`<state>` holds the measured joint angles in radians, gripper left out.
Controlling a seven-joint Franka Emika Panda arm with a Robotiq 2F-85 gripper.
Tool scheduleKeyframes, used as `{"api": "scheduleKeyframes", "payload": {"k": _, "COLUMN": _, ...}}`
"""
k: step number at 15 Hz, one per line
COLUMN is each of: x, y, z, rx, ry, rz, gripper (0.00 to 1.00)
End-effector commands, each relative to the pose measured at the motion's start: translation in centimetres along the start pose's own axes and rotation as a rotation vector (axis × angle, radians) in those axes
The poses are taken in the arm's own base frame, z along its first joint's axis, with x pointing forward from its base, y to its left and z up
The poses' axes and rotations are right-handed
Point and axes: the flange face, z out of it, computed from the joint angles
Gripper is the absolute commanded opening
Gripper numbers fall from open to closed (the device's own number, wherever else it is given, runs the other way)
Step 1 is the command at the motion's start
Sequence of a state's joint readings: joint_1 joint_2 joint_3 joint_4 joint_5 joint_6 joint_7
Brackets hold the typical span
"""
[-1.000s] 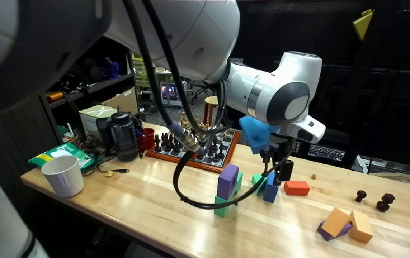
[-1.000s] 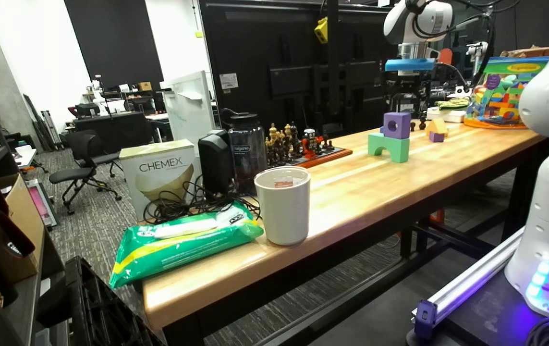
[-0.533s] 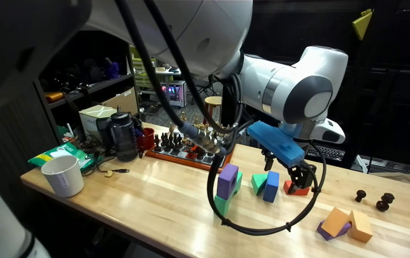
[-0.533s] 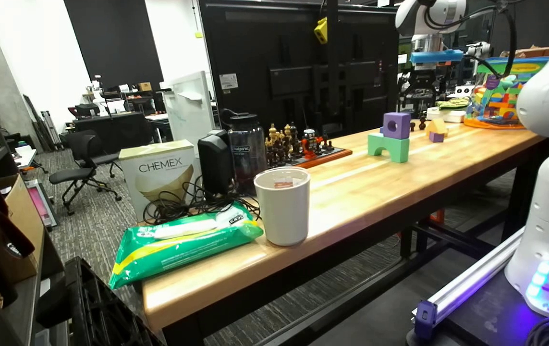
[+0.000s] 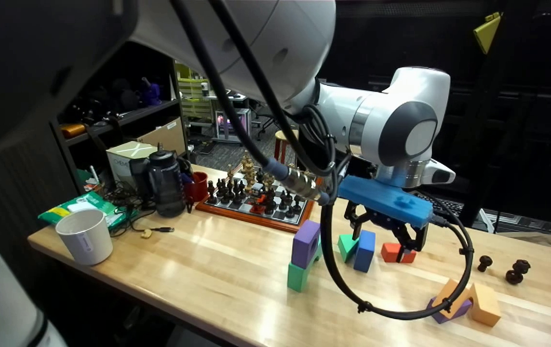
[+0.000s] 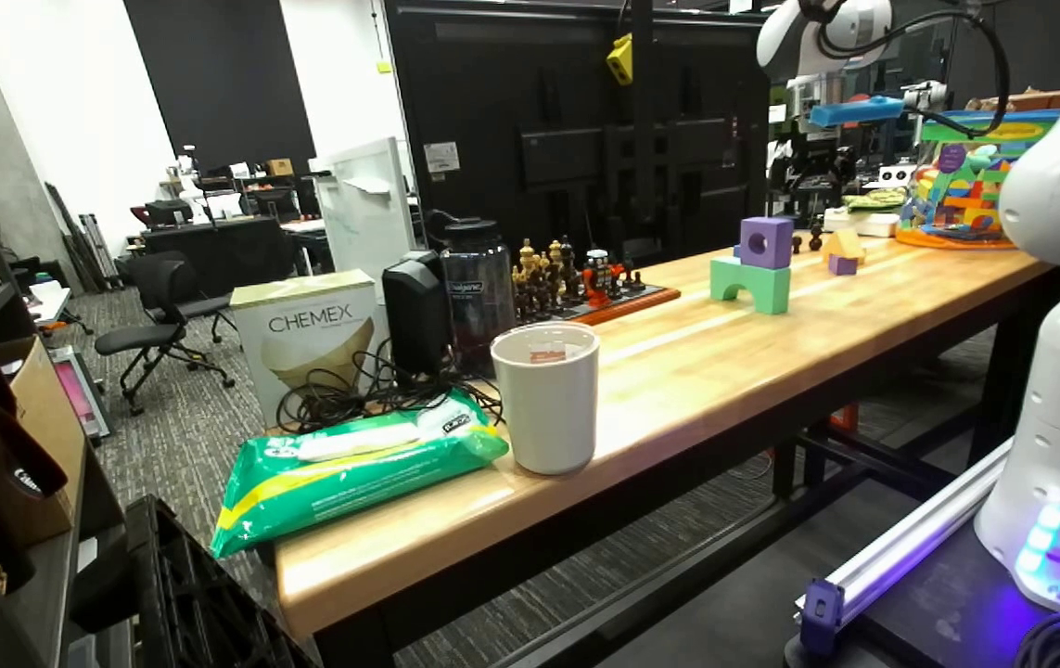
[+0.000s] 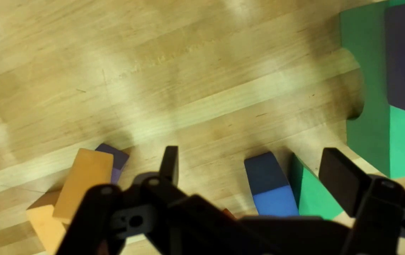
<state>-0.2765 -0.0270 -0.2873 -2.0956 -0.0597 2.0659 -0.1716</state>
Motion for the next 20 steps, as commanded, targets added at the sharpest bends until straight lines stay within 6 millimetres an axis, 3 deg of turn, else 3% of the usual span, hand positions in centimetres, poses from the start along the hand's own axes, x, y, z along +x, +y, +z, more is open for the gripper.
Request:
{"api": "scheduleKeyframes", "payload": {"k": 1, "x": 0.8, "y": -0.8, "z": 0.3, "rx": -0.04, "ry": 0.007, "rz": -0.136, "gripper": 1.0}}
{"api": "scheduleKeyframes", "payload": {"k": 8, "x": 2.1, "y": -3.7, "z": 0.4, "rx": -0.099, "ry": 0.118, "rz": -0.17, "gripper": 1.0}}
{"api": "scheduleKeyframes", "payload": {"k": 15, "x": 2.4, "y": -3.4, "z": 0.7, "rx": -0.074, "ry": 0.139, "rz": -0.176, "gripper": 1.0}}
{"api": "scheduleKeyframes", "payload": {"k": 20, "x": 3.4, "y": -3.6, "z": 2.1, "rx": 0.039, "ry": 0.187, "rz": -0.229, "gripper": 1.0}}
